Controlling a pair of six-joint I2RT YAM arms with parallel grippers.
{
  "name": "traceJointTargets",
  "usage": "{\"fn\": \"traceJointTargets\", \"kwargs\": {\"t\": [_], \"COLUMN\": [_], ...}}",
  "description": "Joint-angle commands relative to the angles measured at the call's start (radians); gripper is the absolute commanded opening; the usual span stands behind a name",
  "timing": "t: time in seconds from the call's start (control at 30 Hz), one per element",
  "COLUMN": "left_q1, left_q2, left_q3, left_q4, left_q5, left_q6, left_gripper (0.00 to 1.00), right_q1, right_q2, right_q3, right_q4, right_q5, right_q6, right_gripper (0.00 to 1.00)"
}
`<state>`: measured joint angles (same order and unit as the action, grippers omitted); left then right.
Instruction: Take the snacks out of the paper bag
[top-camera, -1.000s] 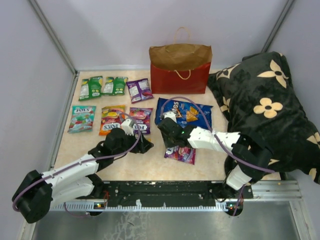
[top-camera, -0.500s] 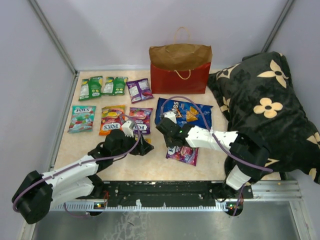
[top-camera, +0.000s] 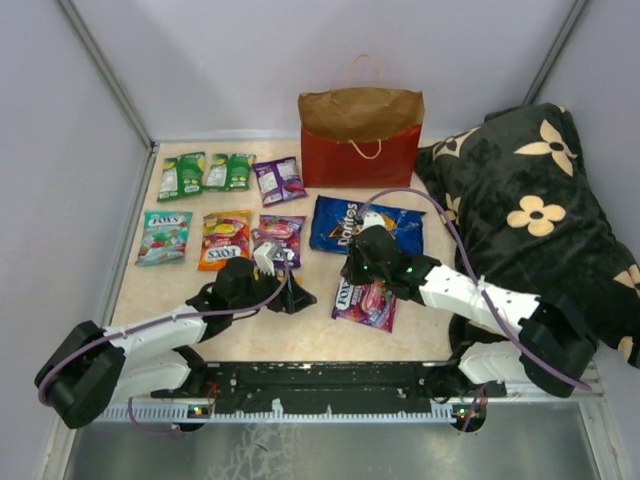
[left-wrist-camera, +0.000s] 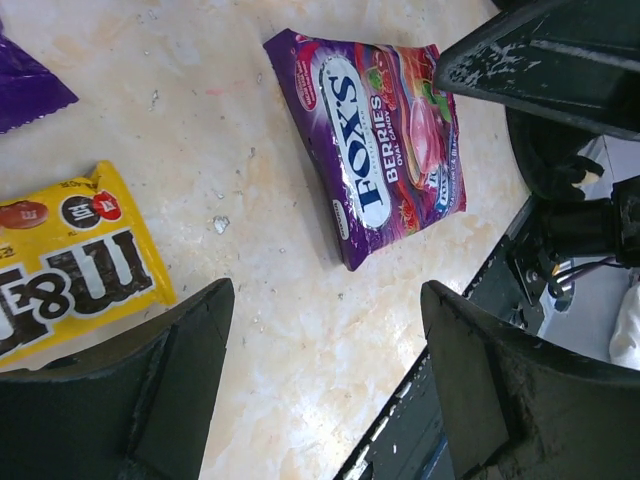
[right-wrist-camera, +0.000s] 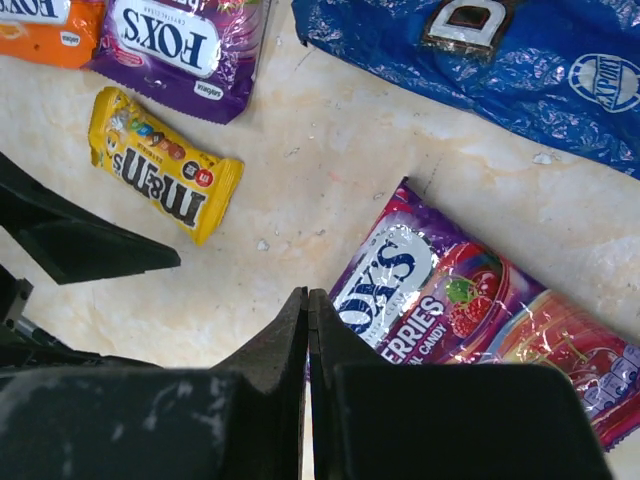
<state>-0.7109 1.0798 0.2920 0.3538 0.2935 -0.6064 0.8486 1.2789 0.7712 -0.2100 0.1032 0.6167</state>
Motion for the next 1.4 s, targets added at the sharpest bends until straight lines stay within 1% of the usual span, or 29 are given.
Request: {"fn": "traceJointTargets", "kwargs": {"t": [0.0,0.03,0.07,0.1,0.13,0.17,0.2,0.23,0.3,0.4,0.53,0.67,0.8,0.83,0.9,0.93,1.1,1.13,1.23,1.37], "left_q1": [0.004,0.004,0.003,0.004,0.004,0.004,0.004,0.004,0.004,0.005,0.007,0.008,0.008,0.008,0.008,0.008,0.01,0.01,0.01,0.009], "left_q2": [0.056,0.068,0.078,0.086,0.09,0.092,0.089,0.085,0.068,0.036,-0.007,-0.029,-0.034,-0.036,-0.039,-0.039,-0.033,-0.028,-0.008,0.043], "left_q3": [0.021,0.029,0.035,0.037,0.036,0.033,0.029,0.025,0.017,0.008,-0.001,-0.009,0.007,0.01,0.018,0.02,0.022,0.022,0.024,0.022], "left_q4": [0.084,0.08,0.076,0.074,0.076,0.08,0.083,0.081,0.074,0.046,0.01,0.0,-0.025,-0.033,-0.051,-0.057,-0.056,-0.051,-0.024,0.097], "left_q5": [0.063,0.071,0.076,0.08,0.08,0.078,0.076,0.072,0.063,0.038,0.012,-0.003,-0.002,-0.004,-0.01,-0.012,-0.017,-0.016,-0.008,0.051], "left_q6": [-0.01,-0.008,-0.008,-0.011,-0.016,-0.021,-0.025,-0.027,-0.035,-0.038,-0.033,-0.033,-0.024,-0.018,-0.009,-0.006,-0.005,-0.006,-0.012,-0.044], "left_gripper": [0.82,0.82,0.81,0.81,0.81,0.81,0.81,0.81,0.81,0.81,0.81,0.82,0.81,0.82,0.81,0.81,0.82,0.82,0.82,0.82], "right_q1": [-0.025,-0.024,-0.02,-0.012,0.01,0.046,0.079,0.107,0.14,0.162,0.194,0.208,0.21,0.21,0.21,0.211,0.21,0.21,0.211,0.205], "right_q2": [-0.058,-0.058,-0.054,-0.047,-0.032,-0.002,0.028,0.065,0.132,0.214,0.321,0.431,0.472,0.476,0.486,0.488,0.465,0.455,0.403,0.245], "right_q3": [-0.016,-0.01,-0.001,0.013,0.036,0.068,0.104,0.139,0.189,0.233,0.314,0.375,0.37,0.366,0.361,0.36,0.352,0.35,0.325,0.201], "right_q4": [0.056,0.037,0.015,-0.011,-0.051,-0.094,-0.143,-0.183,-0.24,-0.275,-0.377,-0.464,-0.46,-0.456,-0.453,-0.453,-0.459,-0.457,-0.417,-0.22], "right_q5": [-0.058,-0.048,-0.037,-0.015,0.037,0.101,0.158,0.199,0.253,0.31,0.398,0.448,0.442,0.44,0.442,0.445,0.467,0.468,0.446,0.337], "right_q6": [0.013,0.003,-0.002,-0.007,-0.017,-0.031,-0.041,-0.045,-0.043,-0.036,-0.026,-0.016,-0.013,-0.01,-0.007,-0.005,0.004,0.005,0.001,-0.019], "right_gripper": [0.0,0.0,0.07,0.33,0.53,0.65,0.7,0.73,0.74,0.7,0.6,0.58,0.56,0.53,0.43,0.35,0.07,0.06,0.05,0.04]}}
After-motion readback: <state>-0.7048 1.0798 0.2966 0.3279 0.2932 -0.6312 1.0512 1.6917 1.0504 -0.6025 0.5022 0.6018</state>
